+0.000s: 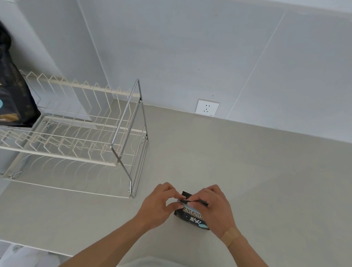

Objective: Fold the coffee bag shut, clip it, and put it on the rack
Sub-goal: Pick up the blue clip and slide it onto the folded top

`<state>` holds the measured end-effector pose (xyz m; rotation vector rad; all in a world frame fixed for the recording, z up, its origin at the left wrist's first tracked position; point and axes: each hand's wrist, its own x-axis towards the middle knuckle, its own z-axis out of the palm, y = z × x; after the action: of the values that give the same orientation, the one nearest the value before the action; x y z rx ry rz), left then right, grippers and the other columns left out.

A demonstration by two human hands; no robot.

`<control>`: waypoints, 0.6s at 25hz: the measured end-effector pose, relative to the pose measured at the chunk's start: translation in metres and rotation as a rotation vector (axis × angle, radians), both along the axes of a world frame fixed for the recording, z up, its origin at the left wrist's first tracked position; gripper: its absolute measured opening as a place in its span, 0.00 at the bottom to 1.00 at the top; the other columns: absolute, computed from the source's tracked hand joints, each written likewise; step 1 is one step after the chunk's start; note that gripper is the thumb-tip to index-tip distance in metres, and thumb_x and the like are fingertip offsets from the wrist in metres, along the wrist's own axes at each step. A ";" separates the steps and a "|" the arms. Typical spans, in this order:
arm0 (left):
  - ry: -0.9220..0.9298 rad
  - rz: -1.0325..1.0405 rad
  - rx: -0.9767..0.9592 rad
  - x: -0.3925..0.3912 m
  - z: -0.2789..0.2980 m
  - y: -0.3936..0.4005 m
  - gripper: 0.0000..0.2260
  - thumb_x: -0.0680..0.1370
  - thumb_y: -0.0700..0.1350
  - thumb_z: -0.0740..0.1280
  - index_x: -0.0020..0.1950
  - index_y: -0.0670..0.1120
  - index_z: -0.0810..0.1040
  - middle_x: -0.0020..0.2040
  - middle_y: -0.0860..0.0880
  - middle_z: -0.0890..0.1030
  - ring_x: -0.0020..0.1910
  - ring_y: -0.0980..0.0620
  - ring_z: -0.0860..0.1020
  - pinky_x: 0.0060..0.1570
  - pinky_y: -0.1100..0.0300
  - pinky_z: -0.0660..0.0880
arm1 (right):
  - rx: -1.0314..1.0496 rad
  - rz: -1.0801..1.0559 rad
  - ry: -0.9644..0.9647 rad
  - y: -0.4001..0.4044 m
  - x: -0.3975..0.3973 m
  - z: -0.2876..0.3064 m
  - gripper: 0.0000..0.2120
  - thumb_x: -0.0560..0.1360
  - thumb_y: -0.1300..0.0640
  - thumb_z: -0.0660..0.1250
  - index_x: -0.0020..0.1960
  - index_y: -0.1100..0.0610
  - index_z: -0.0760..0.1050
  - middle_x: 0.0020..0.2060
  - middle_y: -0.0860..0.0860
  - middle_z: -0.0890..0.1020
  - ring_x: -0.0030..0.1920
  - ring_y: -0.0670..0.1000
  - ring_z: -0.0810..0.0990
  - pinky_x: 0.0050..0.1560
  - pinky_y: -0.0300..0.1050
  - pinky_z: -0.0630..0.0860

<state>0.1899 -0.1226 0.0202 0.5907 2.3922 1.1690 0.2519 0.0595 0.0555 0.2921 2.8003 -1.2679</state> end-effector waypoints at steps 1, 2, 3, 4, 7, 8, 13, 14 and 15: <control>-0.004 -0.001 -0.005 0.000 0.001 0.001 0.07 0.74 0.48 0.71 0.52 0.54 0.82 0.49 0.56 0.76 0.53 0.56 0.74 0.50 0.59 0.73 | 0.002 0.000 0.000 0.001 0.000 0.000 0.04 0.71 0.55 0.73 0.41 0.46 0.84 0.34 0.37 0.82 0.49 0.42 0.71 0.48 0.43 0.72; -0.020 0.002 0.003 0.001 0.002 0.000 0.07 0.74 0.48 0.71 0.52 0.54 0.82 0.49 0.56 0.77 0.52 0.56 0.75 0.50 0.58 0.74 | 0.000 -0.002 0.000 0.002 0.000 0.000 0.04 0.71 0.54 0.73 0.41 0.46 0.84 0.35 0.38 0.82 0.49 0.41 0.71 0.48 0.42 0.72; -0.040 0.001 0.020 0.003 0.002 -0.001 0.06 0.74 0.47 0.72 0.50 0.53 0.82 0.48 0.55 0.78 0.51 0.56 0.76 0.49 0.58 0.74 | -0.001 -0.003 -0.003 0.003 0.001 0.000 0.04 0.70 0.54 0.73 0.42 0.45 0.84 0.35 0.38 0.83 0.50 0.41 0.71 0.48 0.41 0.72; -0.060 -0.009 0.034 0.005 0.002 -0.003 0.05 0.74 0.47 0.72 0.48 0.52 0.82 0.47 0.55 0.78 0.48 0.57 0.77 0.49 0.58 0.74 | 0.001 0.001 -0.011 0.004 0.002 0.000 0.03 0.70 0.53 0.73 0.42 0.45 0.84 0.36 0.38 0.83 0.50 0.41 0.71 0.48 0.41 0.72; -0.102 -0.033 0.068 0.014 0.000 -0.013 0.04 0.72 0.46 0.74 0.45 0.53 0.82 0.44 0.56 0.79 0.42 0.59 0.78 0.45 0.62 0.73 | 0.076 0.089 -0.045 0.005 0.009 0.000 0.03 0.69 0.50 0.73 0.43 0.44 0.83 0.37 0.38 0.83 0.49 0.41 0.71 0.47 0.40 0.72; -0.116 -0.021 0.083 0.016 -0.001 -0.016 0.06 0.71 0.45 0.75 0.45 0.53 0.82 0.44 0.56 0.79 0.42 0.58 0.78 0.44 0.64 0.73 | 0.138 0.134 -0.032 0.004 0.011 0.000 0.04 0.68 0.49 0.73 0.43 0.44 0.83 0.38 0.38 0.83 0.48 0.42 0.71 0.47 0.40 0.72; -0.135 0.067 0.108 0.011 -0.004 -0.024 0.09 0.70 0.43 0.76 0.44 0.57 0.83 0.41 0.57 0.84 0.41 0.56 0.81 0.43 0.68 0.73 | 0.415 0.151 0.116 -0.005 0.017 -0.002 0.07 0.64 0.52 0.78 0.42 0.47 0.84 0.36 0.40 0.84 0.41 0.51 0.78 0.37 0.45 0.76; -0.139 0.077 0.111 0.009 -0.005 -0.023 0.09 0.70 0.43 0.76 0.44 0.57 0.83 0.40 0.57 0.84 0.41 0.56 0.81 0.43 0.68 0.73 | 0.425 0.126 0.123 -0.006 0.018 -0.003 0.07 0.64 0.52 0.79 0.41 0.47 0.84 0.35 0.40 0.84 0.40 0.51 0.78 0.36 0.45 0.76; -0.140 0.080 0.109 0.008 -0.006 -0.022 0.09 0.69 0.44 0.76 0.43 0.57 0.83 0.40 0.58 0.85 0.40 0.55 0.81 0.42 0.68 0.73 | 0.417 0.098 0.122 -0.008 0.019 -0.004 0.07 0.64 0.53 0.79 0.40 0.47 0.84 0.34 0.40 0.84 0.39 0.50 0.78 0.35 0.44 0.75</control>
<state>0.1984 -0.1450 0.0138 0.4348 2.2636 1.3362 0.2714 0.0519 0.0517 0.0924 3.1200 -0.6958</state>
